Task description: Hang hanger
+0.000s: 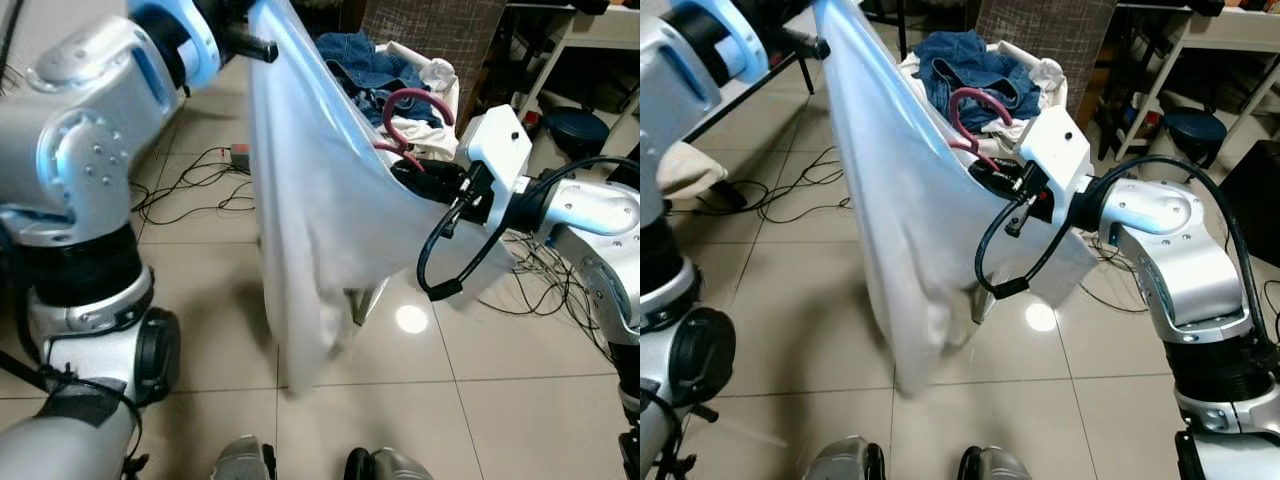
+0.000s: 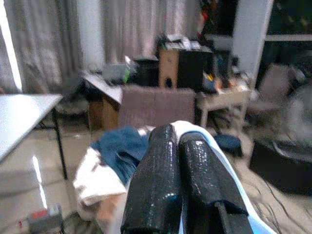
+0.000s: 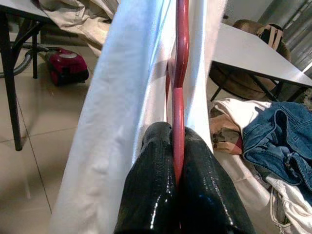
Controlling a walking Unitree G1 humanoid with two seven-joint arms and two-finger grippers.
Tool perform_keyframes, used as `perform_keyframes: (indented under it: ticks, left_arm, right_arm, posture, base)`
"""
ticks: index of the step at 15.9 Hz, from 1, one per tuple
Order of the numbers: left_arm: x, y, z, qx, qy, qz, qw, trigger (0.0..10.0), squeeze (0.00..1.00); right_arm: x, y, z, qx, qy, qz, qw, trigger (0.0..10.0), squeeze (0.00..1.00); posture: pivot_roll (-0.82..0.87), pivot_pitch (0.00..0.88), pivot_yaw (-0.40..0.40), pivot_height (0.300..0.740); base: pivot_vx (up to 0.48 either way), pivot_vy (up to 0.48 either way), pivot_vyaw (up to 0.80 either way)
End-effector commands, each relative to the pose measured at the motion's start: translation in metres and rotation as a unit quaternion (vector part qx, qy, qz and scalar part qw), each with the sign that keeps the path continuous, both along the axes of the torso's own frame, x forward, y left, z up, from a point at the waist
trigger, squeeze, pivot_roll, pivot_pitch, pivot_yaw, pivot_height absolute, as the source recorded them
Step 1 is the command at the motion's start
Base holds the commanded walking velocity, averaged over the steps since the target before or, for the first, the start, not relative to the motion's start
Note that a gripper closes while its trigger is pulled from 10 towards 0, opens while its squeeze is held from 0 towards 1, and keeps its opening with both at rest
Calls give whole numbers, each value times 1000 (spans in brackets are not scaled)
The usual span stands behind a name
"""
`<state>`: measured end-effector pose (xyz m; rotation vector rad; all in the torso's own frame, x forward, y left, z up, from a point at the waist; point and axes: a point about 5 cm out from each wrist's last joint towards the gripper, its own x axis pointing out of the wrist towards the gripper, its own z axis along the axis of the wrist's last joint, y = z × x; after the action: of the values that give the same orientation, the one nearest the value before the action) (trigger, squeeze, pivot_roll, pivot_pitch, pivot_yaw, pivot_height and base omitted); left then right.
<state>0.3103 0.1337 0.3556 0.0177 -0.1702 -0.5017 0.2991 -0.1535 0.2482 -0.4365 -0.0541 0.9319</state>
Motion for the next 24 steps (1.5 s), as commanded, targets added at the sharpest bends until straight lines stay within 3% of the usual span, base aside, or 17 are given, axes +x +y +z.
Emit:
perform_keyframes:
  ticks: [1, 2, 3, 4, 5, 6, 9, 11, 12, 13, 17, 20, 21, 24]
  left_arm:
    - [-2, -11, -17, 34, 38, -30, 998, 0, 0]
    - [0, -10, -26, 57, 44, -13, 997, 941, 0]
    - [1, -9, -29, 61, 46, -6, 997, 1216, 0]
    - [4, -6, -33, 74, 48, 13, 996, 2353, 0]
    - [5, -5, -34, 65, 56, 16, 996, 2275, 0]
    - [7, -2, -35, 91, 48, 39, 994, 3216, 0]
    - [10, 4, -38, 86, 47, 69, 993, 5608, 0]
    - [10, 1, -35, 79, 44, 50, 995, 10000, 0]
    - [9, -2, -31, 63, 40, 33, 997, 10000, 0]
    - [6, -6, -26, 42, 38, 14, 998, 10000, 1000]
    - [-4, -12, -14, 20, 44, -42, 998, 10000, 1000]
    - [-8, -12, -18, 59, 69, -62, 994, 10000, 1000]
    - [-7, -6, -25, 108, 84, -42, 990, 10000, 1000]
    - [-7, -3, -27, 126, 82, -34, 988, 10000, 1000]
  right_arm:
    - [3, 0, 8, 7, -21, -4, 1000, 0, 0]
    - [3, 0, 11, 15, -25, -3, 1000, 0, 0]
    - [2, 0, 13, 18, -26, -2, 999, 0, 0]
    - [2, -1, 16, 24, -29, -1, 999, 0, 0]
    - [1, -1, 18, 29, -29, 4, 999, 0, 0]
    - [1, -2, 19, 35, -29, 8, 999, 0, 0]
    - [-1, 0, 18, 35, -25, 16, 999, 0, 0]
    - [-1, 1, 17, 36, -24, 17, 999, 0, 0]
    - [-1, 0, 17, 37, -24, 16, 999, 0, 0]
    - [0, 0, 17, 38, -24, 14, 999, 0, 0]
    - [2, -1, 17, 40, -24, 11, 999, 0, 0]
    - [3, -2, 15, 38, -23, 9, 999, 0, 0]
    - [3, -3, 15, 34, -22, 8, 999, 0, 0]
    - [4, -4, 16, 32, -24, 6, 999, 0, 0]
  posture:
    - [-58, 69, -41, 740]
    - [-57, 69, -40, 740]
    - [-57, 69, -40, 740]
    - [-58, 70, -39, 740]
    - [-57, 71, -39, 740]
    - [-56, 71, -38, 740]
    - [-60, 72, -37, 740]
    - [-57, 70, -37, 740]
    - [-57, 70, -36, 740]
    - [-57, 70, -36, 740]
    - [-50, 70, -36, 740]
    - [-50, 65, -34, 740]
    - [-48, 62, -34, 740]
    - [-49, 58, -32, 740]
  base:
    - [0, 0, 0]
    - [0, 0, 0]
    - [0, 0, 0]
    - [0, 0, 0]
    - [0, 0, 0]
    - [0, 0, 0]
    - [0, 0, 0]
    - [0, 0, 0]
    - [0, 0, 0]
    - [0, 0, 0]
    - [0, 0, 0]
    - [0, 0, 0]
    - [0, 0, 0]
    - [0, 0, 0]
